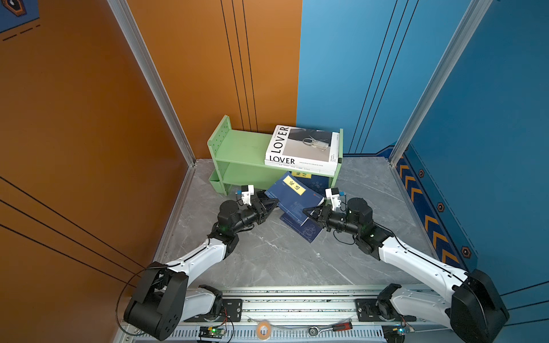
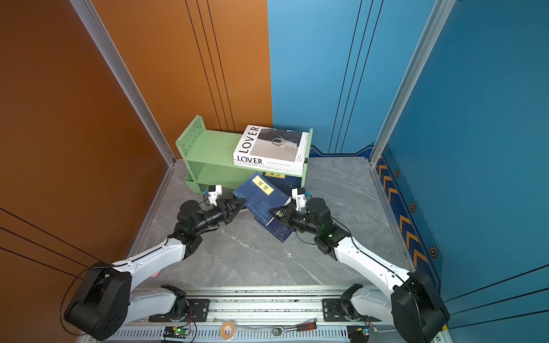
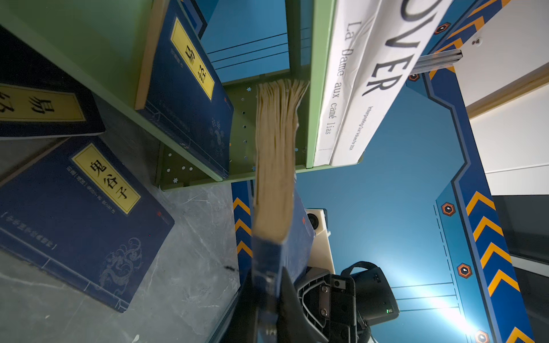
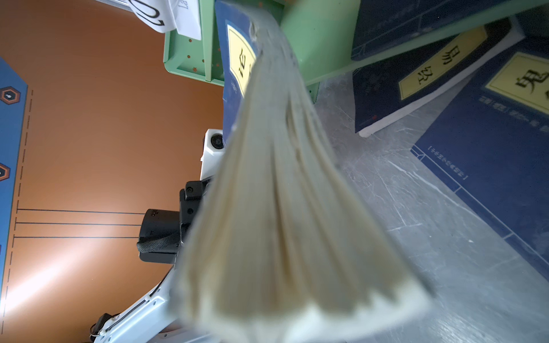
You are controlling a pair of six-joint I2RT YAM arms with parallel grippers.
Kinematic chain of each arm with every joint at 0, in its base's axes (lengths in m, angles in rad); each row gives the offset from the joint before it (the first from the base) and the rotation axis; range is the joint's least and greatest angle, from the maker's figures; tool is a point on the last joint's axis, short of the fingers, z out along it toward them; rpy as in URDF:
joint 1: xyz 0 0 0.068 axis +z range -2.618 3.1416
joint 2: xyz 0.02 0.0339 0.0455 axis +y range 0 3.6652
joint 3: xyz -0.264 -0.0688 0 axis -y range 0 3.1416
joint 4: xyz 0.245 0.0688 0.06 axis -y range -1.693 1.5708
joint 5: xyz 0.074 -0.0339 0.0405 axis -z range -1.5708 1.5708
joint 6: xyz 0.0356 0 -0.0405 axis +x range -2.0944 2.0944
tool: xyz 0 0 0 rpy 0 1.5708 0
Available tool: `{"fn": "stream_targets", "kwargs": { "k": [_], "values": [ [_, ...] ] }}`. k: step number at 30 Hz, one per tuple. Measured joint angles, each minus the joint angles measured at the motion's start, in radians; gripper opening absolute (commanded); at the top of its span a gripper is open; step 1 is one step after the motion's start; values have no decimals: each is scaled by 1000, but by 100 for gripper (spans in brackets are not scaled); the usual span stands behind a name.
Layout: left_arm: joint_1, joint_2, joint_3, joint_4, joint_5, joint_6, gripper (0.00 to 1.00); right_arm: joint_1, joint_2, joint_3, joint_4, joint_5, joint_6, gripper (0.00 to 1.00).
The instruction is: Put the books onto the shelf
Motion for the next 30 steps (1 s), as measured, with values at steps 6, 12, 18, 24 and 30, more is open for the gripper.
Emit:
{"fn": "stream_targets", "kwargs": {
  "k": [6,12,18,24,30],
  "values": [
    [-2,-48,-10,-74,-64,-7,0,-1,57,51,-40,-5,-8,11],
    [-6,-61,-2,-172,-105,-6,0,-9,121,74,-64,-2,-8,19],
    [-6,-48,15,-234,-161,21,0,-42,130,102,-143,81,-35,51],
    [-5,14,74,-246,-216,31,0,-48,79,120,-206,134,-79,64],
    [-5,121,131,-141,-253,-2,0,-50,-2,121,-270,182,-106,73]
  ]
}}
